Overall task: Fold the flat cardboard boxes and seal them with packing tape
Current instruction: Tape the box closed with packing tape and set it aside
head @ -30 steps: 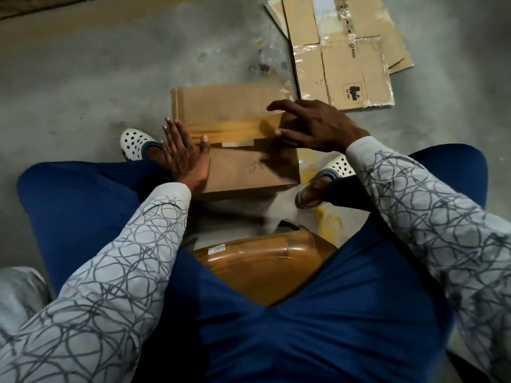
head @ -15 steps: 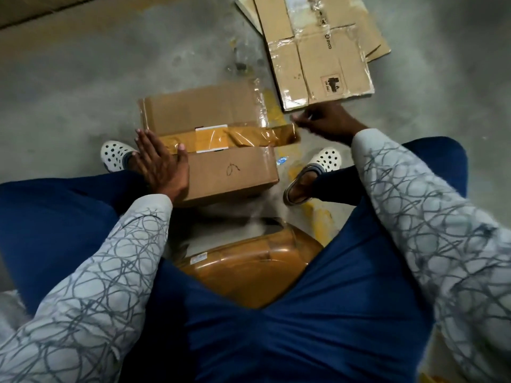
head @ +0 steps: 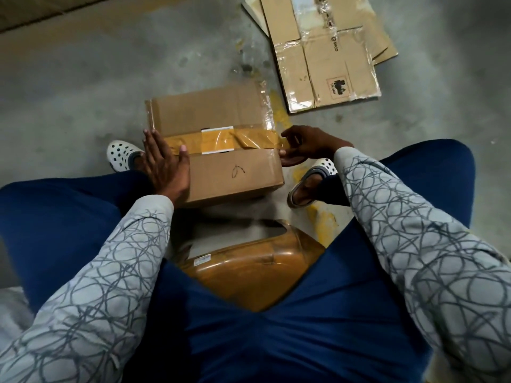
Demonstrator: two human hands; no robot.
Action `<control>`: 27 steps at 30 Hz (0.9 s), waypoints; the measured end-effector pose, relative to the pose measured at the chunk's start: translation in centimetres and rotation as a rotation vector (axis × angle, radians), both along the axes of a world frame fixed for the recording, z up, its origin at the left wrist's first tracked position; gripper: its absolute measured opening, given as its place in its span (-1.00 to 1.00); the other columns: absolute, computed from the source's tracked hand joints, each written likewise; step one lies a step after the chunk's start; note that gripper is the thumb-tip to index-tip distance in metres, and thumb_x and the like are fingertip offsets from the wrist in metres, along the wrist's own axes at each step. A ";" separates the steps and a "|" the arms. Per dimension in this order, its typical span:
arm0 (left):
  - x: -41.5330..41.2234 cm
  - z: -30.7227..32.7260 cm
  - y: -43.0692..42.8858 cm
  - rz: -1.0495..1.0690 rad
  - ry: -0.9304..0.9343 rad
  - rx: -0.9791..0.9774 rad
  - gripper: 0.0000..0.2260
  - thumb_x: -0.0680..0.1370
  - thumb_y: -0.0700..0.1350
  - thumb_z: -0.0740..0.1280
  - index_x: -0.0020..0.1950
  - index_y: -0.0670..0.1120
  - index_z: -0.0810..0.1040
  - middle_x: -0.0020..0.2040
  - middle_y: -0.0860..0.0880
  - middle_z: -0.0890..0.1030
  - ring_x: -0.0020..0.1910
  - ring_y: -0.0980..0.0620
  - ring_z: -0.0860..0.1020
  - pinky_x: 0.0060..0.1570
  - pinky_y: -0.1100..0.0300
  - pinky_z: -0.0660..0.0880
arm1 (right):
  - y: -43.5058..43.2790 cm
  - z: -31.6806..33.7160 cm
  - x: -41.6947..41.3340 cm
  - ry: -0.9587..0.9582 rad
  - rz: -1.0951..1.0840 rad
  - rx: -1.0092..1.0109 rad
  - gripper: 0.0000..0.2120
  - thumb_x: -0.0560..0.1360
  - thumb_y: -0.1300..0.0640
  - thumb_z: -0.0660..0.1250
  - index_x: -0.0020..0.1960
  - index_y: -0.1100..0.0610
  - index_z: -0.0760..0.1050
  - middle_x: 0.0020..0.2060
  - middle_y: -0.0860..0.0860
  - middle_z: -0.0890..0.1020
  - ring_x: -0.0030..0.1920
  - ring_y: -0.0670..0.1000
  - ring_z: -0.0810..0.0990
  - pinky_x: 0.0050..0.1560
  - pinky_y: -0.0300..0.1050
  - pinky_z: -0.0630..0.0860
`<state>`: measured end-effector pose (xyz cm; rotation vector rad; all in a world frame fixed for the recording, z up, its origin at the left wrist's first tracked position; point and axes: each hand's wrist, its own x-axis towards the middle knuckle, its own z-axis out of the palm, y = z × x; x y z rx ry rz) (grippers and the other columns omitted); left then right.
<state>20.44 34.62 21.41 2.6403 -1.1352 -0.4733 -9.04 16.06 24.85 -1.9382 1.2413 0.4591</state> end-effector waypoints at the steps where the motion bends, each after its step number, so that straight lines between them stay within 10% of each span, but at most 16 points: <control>1: 0.1 0.0 0.0 0.002 0.010 -0.009 -0.35 0.67 0.18 -0.01 0.63 -0.09 -0.17 0.64 -0.08 -0.17 0.62 -0.04 -0.11 0.55 -0.03 -0.20 | 0.0 -0.2 0.0 -0.035 -0.045 0.051 -0.38 0.44 -0.10 0.51 0.44 -0.02 0.42 0.26 0.08 0.54 0.27 0.11 0.51 0.30 0.00 0.43; 9: 0.3 -0.2 0.2 -0.003 0.010 0.006 -0.35 0.66 0.15 0.02 0.63 -0.09 -0.19 0.64 -0.07 -0.17 0.62 -0.04 -0.12 0.55 -0.05 -0.17 | -1.5 4.1 -1.3 -0.148 -0.060 0.046 -0.69 0.52 0.16 0.43 0.26 0.04 0.62 0.02 0.02 0.67 0.05 0.01 0.62 0.09 -0.16 0.46; 20: 0.7 0.0 0.2 -0.001 0.100 0.005 -0.39 0.67 0.15 -0.09 0.63 -0.06 -0.22 0.63 -0.05 -0.22 0.61 -0.01 -0.17 0.55 -0.06 -0.23 | -2.5 10.8 0.0 -0.143 0.111 -0.541 -0.66 0.46 -0.22 0.38 0.10 -0.04 0.68 -0.05 0.11 0.72 0.02 0.21 0.65 0.01 0.08 0.58; 27: 0.8 -0.4 0.0 0.009 0.094 0.014 -0.40 0.68 0.12 -0.09 0.63 -0.09 -0.22 0.64 -0.06 -0.21 0.61 -0.01 -0.15 0.56 -0.06 -0.22 | -3.1 5.0 -0.5 0.023 0.017 -0.269 -0.57 0.46 -0.23 0.44 0.11 0.09 0.69 0.02 0.16 0.70 0.08 0.21 0.64 -0.01 -0.09 0.48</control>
